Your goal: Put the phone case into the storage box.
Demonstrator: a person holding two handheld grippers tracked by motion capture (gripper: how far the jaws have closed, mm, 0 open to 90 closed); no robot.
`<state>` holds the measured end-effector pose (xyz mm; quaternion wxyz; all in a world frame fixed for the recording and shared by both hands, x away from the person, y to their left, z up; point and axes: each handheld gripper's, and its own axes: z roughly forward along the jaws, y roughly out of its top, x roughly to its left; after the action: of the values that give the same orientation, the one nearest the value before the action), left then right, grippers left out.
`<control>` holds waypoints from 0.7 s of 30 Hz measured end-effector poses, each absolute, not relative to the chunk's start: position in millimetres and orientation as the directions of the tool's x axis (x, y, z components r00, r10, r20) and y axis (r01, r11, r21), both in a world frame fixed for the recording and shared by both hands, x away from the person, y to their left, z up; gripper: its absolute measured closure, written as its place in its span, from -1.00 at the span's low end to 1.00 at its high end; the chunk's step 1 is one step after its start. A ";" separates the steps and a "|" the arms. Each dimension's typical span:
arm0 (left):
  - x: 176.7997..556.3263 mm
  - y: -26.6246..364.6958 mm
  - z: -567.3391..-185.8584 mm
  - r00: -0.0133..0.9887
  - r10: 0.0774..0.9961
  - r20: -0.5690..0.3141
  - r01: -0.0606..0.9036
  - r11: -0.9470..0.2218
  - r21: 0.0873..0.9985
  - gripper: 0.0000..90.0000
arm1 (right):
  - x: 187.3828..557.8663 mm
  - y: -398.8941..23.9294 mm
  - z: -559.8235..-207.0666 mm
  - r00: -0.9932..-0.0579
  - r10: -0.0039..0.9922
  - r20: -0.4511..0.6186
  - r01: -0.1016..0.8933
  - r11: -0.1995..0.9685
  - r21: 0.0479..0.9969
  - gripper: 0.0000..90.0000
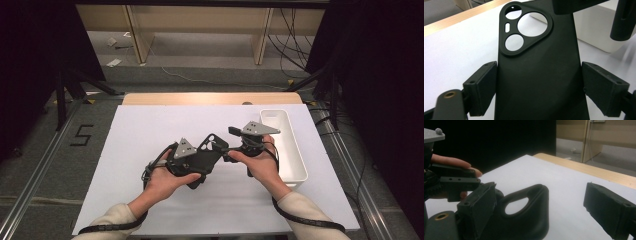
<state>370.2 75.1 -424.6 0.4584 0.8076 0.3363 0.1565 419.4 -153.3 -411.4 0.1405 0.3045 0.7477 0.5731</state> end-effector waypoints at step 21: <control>367.6 70.7 -423.8 0.733 0.679 -0.050 0.387 -0.355 0.851 -0.64 | 429.0 -140.4 -418.4 -0.775 0.611 0.160 0.324 0.167 0.931 -0.66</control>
<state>367.6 70.7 -423.8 0.4625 0.8077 0.3299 0.1577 429.0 -140.4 -418.4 0.1267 0.3102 0.7533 0.5659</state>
